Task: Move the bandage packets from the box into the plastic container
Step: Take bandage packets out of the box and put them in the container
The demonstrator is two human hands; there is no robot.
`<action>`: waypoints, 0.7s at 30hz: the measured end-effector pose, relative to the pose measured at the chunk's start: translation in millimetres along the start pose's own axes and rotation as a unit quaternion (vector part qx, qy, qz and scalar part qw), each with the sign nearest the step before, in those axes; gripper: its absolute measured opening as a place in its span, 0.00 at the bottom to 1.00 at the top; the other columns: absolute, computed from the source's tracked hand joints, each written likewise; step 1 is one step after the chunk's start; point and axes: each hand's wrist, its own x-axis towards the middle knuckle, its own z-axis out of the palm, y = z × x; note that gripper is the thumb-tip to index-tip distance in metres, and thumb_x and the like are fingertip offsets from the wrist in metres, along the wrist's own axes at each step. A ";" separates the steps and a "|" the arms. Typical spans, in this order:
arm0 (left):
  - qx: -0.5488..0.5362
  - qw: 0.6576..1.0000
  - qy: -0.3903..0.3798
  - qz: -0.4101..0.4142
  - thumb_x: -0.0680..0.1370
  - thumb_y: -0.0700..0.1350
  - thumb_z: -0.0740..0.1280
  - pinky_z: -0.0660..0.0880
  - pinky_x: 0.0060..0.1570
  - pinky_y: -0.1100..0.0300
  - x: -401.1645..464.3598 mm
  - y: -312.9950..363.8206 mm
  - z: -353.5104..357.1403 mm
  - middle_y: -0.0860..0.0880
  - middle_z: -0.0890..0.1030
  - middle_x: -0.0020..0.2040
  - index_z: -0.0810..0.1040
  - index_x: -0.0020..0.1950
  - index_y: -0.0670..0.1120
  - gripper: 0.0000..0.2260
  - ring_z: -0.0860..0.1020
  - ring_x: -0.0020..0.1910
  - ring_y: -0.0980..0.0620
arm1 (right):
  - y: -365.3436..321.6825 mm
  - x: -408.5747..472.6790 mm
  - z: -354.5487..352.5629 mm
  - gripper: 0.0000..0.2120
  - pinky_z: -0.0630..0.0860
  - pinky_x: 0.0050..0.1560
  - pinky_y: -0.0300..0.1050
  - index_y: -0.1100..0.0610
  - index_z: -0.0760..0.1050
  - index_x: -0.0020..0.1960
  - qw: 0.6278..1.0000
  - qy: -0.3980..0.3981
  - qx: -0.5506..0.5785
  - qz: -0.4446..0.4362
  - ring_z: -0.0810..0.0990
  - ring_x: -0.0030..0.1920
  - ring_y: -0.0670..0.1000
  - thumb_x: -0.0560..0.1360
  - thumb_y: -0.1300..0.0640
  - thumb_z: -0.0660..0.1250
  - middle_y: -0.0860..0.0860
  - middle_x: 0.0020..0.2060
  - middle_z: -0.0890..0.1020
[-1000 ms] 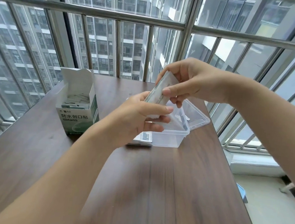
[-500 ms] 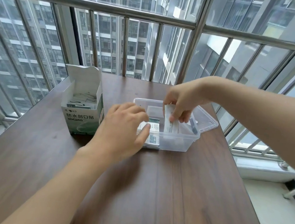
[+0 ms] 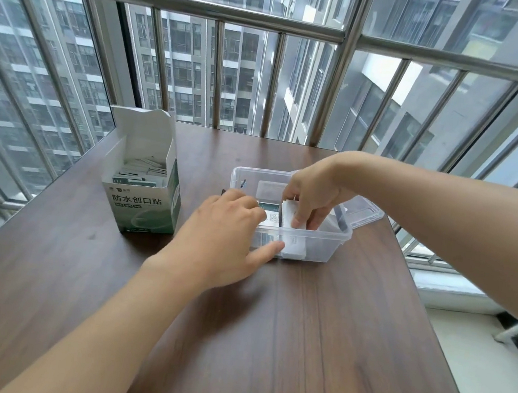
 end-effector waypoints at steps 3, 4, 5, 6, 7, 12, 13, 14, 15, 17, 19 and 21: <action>0.002 1.000 -0.007 -0.001 0.74 0.70 0.48 0.73 0.60 0.51 0.3 0.0 0.1 0.53 0.81 0.54 0.81 0.55 0.49 0.33 0.74 0.60 0.50 | -2.4 -4.4 6.5 0.13 0.82 0.39 0.38 0.64 0.74 0.60 1.000 0.023 -0.013 0.005 0.86 0.41 0.51 0.76 0.69 0.70 0.56 0.47 0.83; 0.003 1.000 -0.009 -0.001 0.74 0.70 0.49 0.73 0.60 0.51 0.6 0.0 -0.4 0.53 0.81 0.54 0.81 0.56 0.49 0.32 0.74 0.60 0.50 | -3.6 -5.8 8.2 0.12 0.80 0.32 0.35 0.64 0.74 0.59 0.999 0.036 -0.027 0.006 0.85 0.36 0.48 0.76 0.69 0.70 0.55 0.45 0.82; 0.002 1.000 -0.011 -0.001 0.74 0.70 0.50 0.73 0.60 0.51 0.2 0.1 -0.7 0.53 0.81 0.54 0.81 0.56 0.49 0.31 0.73 0.61 0.49 | -4.7 -6.9 10.6 0.12 0.77 0.28 0.32 0.63 0.75 0.59 0.998 0.049 -0.045 0.008 0.84 0.32 0.45 0.76 0.69 0.69 0.55 0.43 0.82; 0.001 1.000 -0.011 -0.001 0.75 0.69 0.53 0.73 0.60 0.51 0.4 0.5 -1.1 0.53 0.81 0.54 0.81 0.56 0.48 0.30 0.73 0.61 0.49 | -5.4 -7.8 11.9 0.12 0.73 0.24 0.29 0.63 0.75 0.60 0.996 0.064 -0.064 0.011 0.82 0.28 0.43 0.77 0.68 0.69 0.54 0.42 0.81; -0.001 1.000 -0.010 0.000 0.76 0.68 0.55 0.73 0.60 0.51 -0.2 0.5 -1.2 0.52 0.81 0.54 0.81 0.56 0.48 0.28 0.73 0.61 0.49 | -5.9 -8.3 13.9 0.13 0.70 0.21 0.28 0.64 0.75 0.61 0.993 0.079 -0.081 0.014 0.81 0.25 0.41 0.77 0.68 0.68 0.53 0.40 0.81; -0.002 1.000 -0.003 0.005 0.78 0.66 0.60 0.73 0.60 0.51 -0.7 0.4 -1.6 0.52 0.81 0.56 0.80 0.58 0.48 0.25 0.73 0.62 0.49 | -5.7 -12.8 18.8 0.17 0.65 0.17 0.27 0.63 0.75 0.66 0.986 0.111 -0.125 0.017 0.78 0.28 0.42 0.78 0.63 0.68 0.49 0.39 0.79; -0.001 1.000 -0.002 0.005 0.78 0.66 0.60 0.73 0.60 0.52 -0.6 0.3 -1.4 0.52 0.81 0.56 0.80 0.58 0.48 0.24 0.72 0.62 0.49 | -5.3 -13.6 18.5 0.17 0.66 0.18 0.27 0.63 0.75 0.66 0.985 0.116 -0.123 0.017 0.79 0.28 0.42 0.78 0.63 0.68 0.49 0.41 0.80; 0.000 1.000 0.000 0.005 0.77 0.66 0.61 0.73 0.61 0.52 -0.4 0.2 -1.3 0.52 0.80 0.57 0.79 0.59 0.48 0.24 0.72 0.63 0.49 | -4.9 -14.2 17.7 0.17 0.67 0.18 0.27 0.63 0.75 0.66 0.986 0.119 -0.116 0.017 0.79 0.29 0.42 0.78 0.63 0.69 0.50 0.44 0.80; -0.004 1.000 0.003 0.005 0.77 0.66 0.61 0.73 0.61 0.52 0.0 -0.3 -1.1 0.52 0.80 0.57 0.79 0.59 0.48 0.24 0.72 0.63 0.49 | -5.0 -15.3 16.5 0.17 0.69 0.20 0.28 0.63 0.74 0.66 0.987 0.120 -0.107 0.015 0.80 0.30 0.43 0.78 0.63 0.69 0.53 0.48 0.81; -0.019 1.000 0.008 0.004 0.77 0.64 0.63 0.73 0.61 0.51 -0.1 -0.4 -1.4 0.53 0.80 0.58 0.78 0.61 0.48 0.23 0.72 0.63 0.49 | -3.2 -16.9 13.0 0.21 0.79 0.31 0.32 0.63 0.72 0.69 0.990 0.116 -0.077 0.007 0.84 0.36 0.47 0.78 0.63 0.70 0.58 0.57 0.82; -0.035 0.999 0.017 0.010 0.78 0.63 0.64 0.73 0.61 0.50 -0.8 -1.1 -1.3 0.52 0.80 0.60 0.77 0.64 0.49 0.23 0.73 0.63 0.49 | -0.2 -19.5 8.6 0.27 0.84 0.47 0.42 0.62 0.67 0.74 0.993 0.112 -0.034 -0.006 0.87 0.43 0.52 0.78 0.64 0.70 0.61 0.63 0.79; -0.058 0.997 0.036 0.019 0.77 0.63 0.64 0.73 0.61 0.49 -2.0 -2.7 -1.8 0.52 0.79 0.61 0.77 0.65 0.49 0.24 0.75 0.62 0.48 | 0.6 -27.2 3.2 0.27 0.84 0.52 0.47 0.61 0.67 0.75 0.993 0.118 -0.014 -0.015 0.88 0.44 0.54 0.78 0.66 0.70 0.60 0.67 0.76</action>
